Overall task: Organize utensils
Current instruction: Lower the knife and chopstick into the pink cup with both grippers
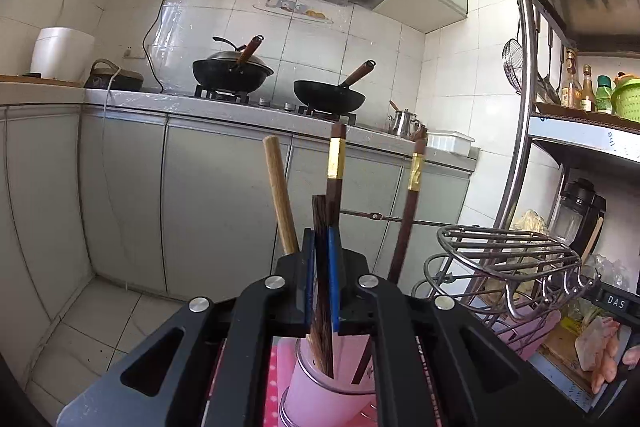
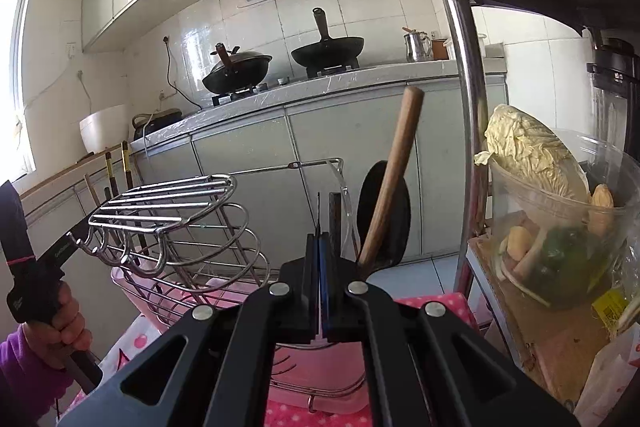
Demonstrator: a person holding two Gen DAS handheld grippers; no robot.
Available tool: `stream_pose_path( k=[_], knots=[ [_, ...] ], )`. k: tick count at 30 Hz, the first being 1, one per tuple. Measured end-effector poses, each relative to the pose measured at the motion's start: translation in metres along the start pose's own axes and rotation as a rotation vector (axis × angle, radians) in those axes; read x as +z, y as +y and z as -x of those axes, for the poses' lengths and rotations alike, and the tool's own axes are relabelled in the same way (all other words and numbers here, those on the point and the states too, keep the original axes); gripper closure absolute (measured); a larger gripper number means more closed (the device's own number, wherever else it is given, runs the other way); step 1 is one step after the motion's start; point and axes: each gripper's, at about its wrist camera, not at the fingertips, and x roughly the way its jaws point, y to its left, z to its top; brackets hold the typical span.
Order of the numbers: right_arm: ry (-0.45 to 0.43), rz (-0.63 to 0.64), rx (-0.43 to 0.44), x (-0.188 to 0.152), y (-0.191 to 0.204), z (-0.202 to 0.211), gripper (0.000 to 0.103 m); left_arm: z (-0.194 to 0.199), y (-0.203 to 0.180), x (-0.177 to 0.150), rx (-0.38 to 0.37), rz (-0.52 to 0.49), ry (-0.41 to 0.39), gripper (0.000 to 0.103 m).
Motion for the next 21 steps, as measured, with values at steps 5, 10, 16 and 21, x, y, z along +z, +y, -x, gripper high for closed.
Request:
stream_pose_path(
  k=[5,10,16,21],
  knots=[
    [0.042,-0.036,0.025,-0.002,-0.003,-0.007,0.102,-0.002,0.003,-0.006,-0.034,0.035,0.058,0.097],
    [0.065,-0.053,0.022,-0.008,-0.007,-0.009,0.102,0.002,0.0,-0.017,-0.026,0.023,0.068,0.097],
    [0.061,-0.052,0.018,-0.007,-0.005,-0.002,0.102,0.006,-0.007,-0.018,-0.027,0.016,0.09,0.097],
    [0.038,-0.008,0.005,0.011,0.002,0.011,0.102,0.012,-0.009,-0.005,-0.043,0.033,0.09,0.097]
  ],
)
